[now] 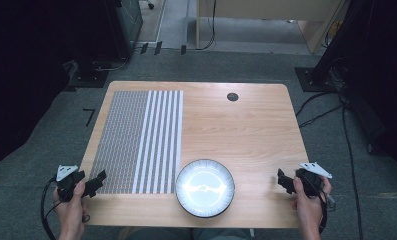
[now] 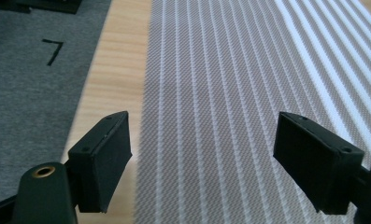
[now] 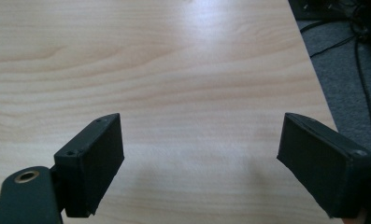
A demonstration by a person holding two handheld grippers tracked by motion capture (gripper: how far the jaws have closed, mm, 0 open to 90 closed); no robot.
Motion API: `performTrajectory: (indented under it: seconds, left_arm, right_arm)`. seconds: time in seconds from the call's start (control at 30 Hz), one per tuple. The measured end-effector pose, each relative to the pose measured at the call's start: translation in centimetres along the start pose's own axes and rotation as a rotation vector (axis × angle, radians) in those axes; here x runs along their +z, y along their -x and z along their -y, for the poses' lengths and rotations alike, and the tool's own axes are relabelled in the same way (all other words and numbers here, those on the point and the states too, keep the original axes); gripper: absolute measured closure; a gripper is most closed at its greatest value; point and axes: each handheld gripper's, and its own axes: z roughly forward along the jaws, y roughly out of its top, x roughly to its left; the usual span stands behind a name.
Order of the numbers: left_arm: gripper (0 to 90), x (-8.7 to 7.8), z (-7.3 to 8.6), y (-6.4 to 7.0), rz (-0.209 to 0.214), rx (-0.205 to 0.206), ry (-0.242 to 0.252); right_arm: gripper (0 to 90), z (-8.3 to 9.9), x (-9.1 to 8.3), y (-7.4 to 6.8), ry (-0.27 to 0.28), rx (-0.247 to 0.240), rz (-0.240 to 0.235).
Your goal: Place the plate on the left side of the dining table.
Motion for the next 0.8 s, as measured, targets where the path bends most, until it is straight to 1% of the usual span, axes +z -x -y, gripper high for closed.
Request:
performTrajectory:
  seconds: [0.03, 0.07, 0.1, 0.13, 0.17, 0.2, 0.23, 0.27, 0.3, 0.33, 0.37, 0.43, 0.47, 0.57, 0.6, 0.63, 0.67, 0.73, 0.8]
  left_arm:
    - [18.9, 0.1, -0.2, 0.3, -0.002, 0.007, 0.000]
    - [18.9, 0.1, -0.4, 0.5, -0.001, 0.010, 0.001]
    - [18.8, 0.1, -0.7, 0.8, -0.003, 0.015, 0.004]
    - [18.8, 0.2, -0.9, 0.9, -0.009, 0.008, 0.009]
    - [18.8, 0.4, -1.2, 1.1, -0.005, -0.014, 0.013]
    - [18.8, 0.6, -1.4, 1.4, 0.003, -0.034, 0.021]
    - [18.7, 0.8, -1.6, 1.8, 0.005, -0.040, 0.027]
    - [18.7, 1.0, -1.7, 2.3, 0.000, -0.036, 0.031]
    - [18.7, 1.0, -1.7, 2.3, 0.000, -0.036, 0.031]
    - [18.7, 1.4, -1.7, 3.2, 0.008, -0.020, 0.038]
    - [18.6, 1.5, -1.6, 3.5, 0.014, -0.012, 0.040]
    - [18.5, 1.9, -1.5, 4.1, 0.012, 0.018, 0.034]
    - [18.5, 1.9, -1.5, 4.2, 0.014, 0.024, 0.035]
    - [18.5, 1.9, -1.6, 4.5, 0.047, 0.020, 0.039]
    - [18.5, 1.8, -1.7, 4.6, 0.064, 0.011, 0.044]
    - [18.5, 1.7, -1.7, 4.8, 0.088, 0.001, 0.056]
    - [18.0, 1.5, -1.8, 4.9, 0.100, 0.002, 0.066]
    - [17.7, 1.2, -2.0, 5.4, 0.108, 0.007, 0.083]
    - [17.7, 1.0, -2.0, 5.7, 0.113, 0.011, 0.090]
  right_arm:
    - [14.2, -0.3, 0.0, -0.3, 0.004, -0.006, 0.005]
    - [14.2, -0.5, 0.1, -0.6, 0.008, -0.023, 0.008]
    - [14.2, -0.8, 0.2, -0.9, 0.005, -0.033, 0.002]
    - [14.2, -1.0, 0.3, -1.1, 0.001, -0.040, -0.007]
    - [14.2, -1.3, 0.5, -1.3, 0.000, -0.046, -0.008]
    - [14.4, -1.6, 0.6, -1.5, -0.001, -0.041, -0.003]
    - [14.3, -1.9, 0.7, -1.6, -0.002, -0.037, -0.002]
    - [14.2, -2.2, 0.8, -1.8, -0.001, -0.036, -0.005]
    - [14.3, -2.4, 0.8, -2.0, 0.000, -0.032, 0.002]
    - [14.4, -2.6, 0.7, -2.1, -0.001, -0.027, 0.015]
    - [14.5, -2.6, 0.7, -2.2, -0.001, -0.024, 0.018]
    - [14.3, -2.5, 0.7, -2.3, 0.007, -0.009, -0.005]
    - [14.4, -2.4, 0.7, -2.2, 0.003, -0.006, -0.013]
    - [14.6, -2.0, 0.7, -1.8, 0.004, 0.010, -0.017]
    - [14.7, -1.8, 0.6, -1.7, 0.003, 0.017, -0.018]
    - [14.7, -1.8, 0.6, -1.6, 0.001, 0.014, -0.019]
    - [14.7, -1.8, 0.5, -1.6, 0.002, 0.013, -0.019]
    - [14.6, -1.8, 0.1, -1.9, 0.008, -0.005, -0.016]
    - [14.6, -1.9, -0.2, -2.4, 0.016, -0.019, -0.018]
